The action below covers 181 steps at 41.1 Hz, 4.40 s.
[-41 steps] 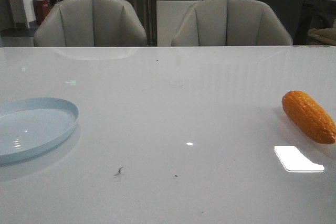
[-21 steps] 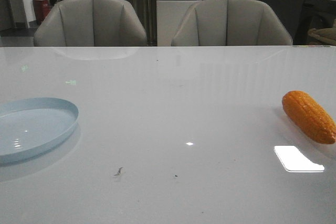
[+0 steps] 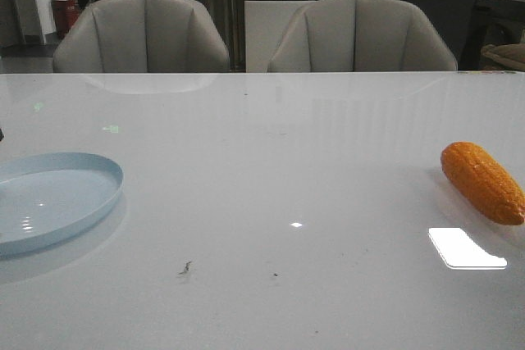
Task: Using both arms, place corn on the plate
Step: 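Lower the left gripper and grasp the rim of the pale blue plate, then lift the plate with the left gripper and set it down mid-table, then open the left gripper and raise it away from the plate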
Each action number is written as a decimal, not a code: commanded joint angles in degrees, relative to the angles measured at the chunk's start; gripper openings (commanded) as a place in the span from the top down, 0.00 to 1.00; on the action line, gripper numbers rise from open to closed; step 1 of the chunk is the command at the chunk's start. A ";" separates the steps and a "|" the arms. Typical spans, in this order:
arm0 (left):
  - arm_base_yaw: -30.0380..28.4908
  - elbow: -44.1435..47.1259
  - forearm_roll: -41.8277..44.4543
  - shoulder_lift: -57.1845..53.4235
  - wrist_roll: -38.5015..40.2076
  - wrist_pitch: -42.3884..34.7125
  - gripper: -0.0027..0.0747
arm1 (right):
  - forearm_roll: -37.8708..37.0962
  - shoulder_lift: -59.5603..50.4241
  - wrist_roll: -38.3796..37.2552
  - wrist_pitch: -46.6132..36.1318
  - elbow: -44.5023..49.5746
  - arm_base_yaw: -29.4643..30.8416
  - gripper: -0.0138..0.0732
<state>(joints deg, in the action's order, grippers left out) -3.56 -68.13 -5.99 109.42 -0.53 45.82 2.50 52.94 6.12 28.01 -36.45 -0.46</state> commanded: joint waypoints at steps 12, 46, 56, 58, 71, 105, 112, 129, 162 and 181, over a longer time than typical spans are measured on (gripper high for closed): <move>-0.05 -1.39 -0.80 -1.87 0.53 -0.67 0.83 | 0.32 -0.33 -0.22 -3.50 -1.93 -0.01 0.23; 5.00 -27.61 -17.80 -1.98 -4.14 17.87 0.85 | 0.32 -0.33 -0.22 -3.49 -1.93 -0.01 0.23; 13.84 -27.99 -17.95 -1.98 -4.14 18.03 0.85 | 0.32 -0.33 -0.22 -3.49 -1.93 -0.01 0.23; 15.70 -27.99 -17.95 -1.98 -4.14 17.04 0.85 | 0.32 -0.33 -0.22 -3.49 -1.93 -0.01 0.23; 23.51 -27.99 -15.31 -1.88 -3.90 12.51 0.85 | 0.32 -0.33 -0.22 -3.05 -1.93 -0.01 0.23; 27.28 -27.03 -12.22 10.07 -2.86 17.22 0.85 | 0.38 -0.33 -0.22 -0.69 -1.86 -0.01 0.23; 27.28 -28.82 -11.86 10.07 -4.18 17.42 0.79 | 0.73 -0.33 -0.22 -0.38 -1.86 -0.01 0.23; 27.28 -36.83 -7.26 10.07 -8.44 20.62 0.43 | 3.36 -0.33 -0.22 -0.44 -1.86 -0.01 0.23; 14.95 -45.94 4.29 -14.19 -8.14 3.04 0.45 | 3.36 -0.33 -0.22 -0.71 -1.86 -0.01 0.23; 2.83 8.77 3.45 -40.03 -8.14 -24.95 0.45 | 3.36 0.89 -0.27 2.01 -2.11 -0.01 0.23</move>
<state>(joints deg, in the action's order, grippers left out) -0.65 -67.17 -1.56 75.91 -9.30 31.67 5.31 53.63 6.06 32.16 -36.45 -0.46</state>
